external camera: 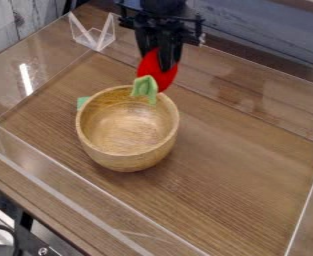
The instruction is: Move the red object to the left side of the table
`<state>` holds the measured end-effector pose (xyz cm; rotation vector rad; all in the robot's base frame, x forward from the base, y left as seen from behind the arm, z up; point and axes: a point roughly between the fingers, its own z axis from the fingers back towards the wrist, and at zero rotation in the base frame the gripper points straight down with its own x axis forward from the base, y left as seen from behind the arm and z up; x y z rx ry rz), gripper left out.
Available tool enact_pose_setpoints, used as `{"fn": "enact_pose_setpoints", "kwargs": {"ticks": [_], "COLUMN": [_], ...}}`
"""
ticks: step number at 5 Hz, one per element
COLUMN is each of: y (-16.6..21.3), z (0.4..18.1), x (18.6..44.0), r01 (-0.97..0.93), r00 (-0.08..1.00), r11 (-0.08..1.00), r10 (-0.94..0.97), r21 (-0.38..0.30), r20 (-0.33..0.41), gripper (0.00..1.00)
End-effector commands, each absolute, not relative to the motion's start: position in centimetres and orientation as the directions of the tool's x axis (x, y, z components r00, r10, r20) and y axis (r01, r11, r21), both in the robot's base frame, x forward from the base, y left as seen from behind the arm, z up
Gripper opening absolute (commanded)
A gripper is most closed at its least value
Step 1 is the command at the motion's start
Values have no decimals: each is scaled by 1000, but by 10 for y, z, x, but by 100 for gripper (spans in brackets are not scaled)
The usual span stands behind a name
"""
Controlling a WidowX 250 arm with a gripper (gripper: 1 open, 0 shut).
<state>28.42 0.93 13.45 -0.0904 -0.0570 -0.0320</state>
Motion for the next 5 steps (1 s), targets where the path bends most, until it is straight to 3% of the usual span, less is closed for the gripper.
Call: {"fn": "enact_pose_setpoints", "kwargs": {"ticks": [1,3,5], "y": [1,-19,-19], "z": [148,162,158], "x": [282,287,293], "r01": [24,-1,23], "r00": [994,993,993], "r11": [996,997,996], "r10": [-15,11,-13], "r21": [-83,-82,-83], "r20": [113,114,118], "gripper": [0,0,0]}}
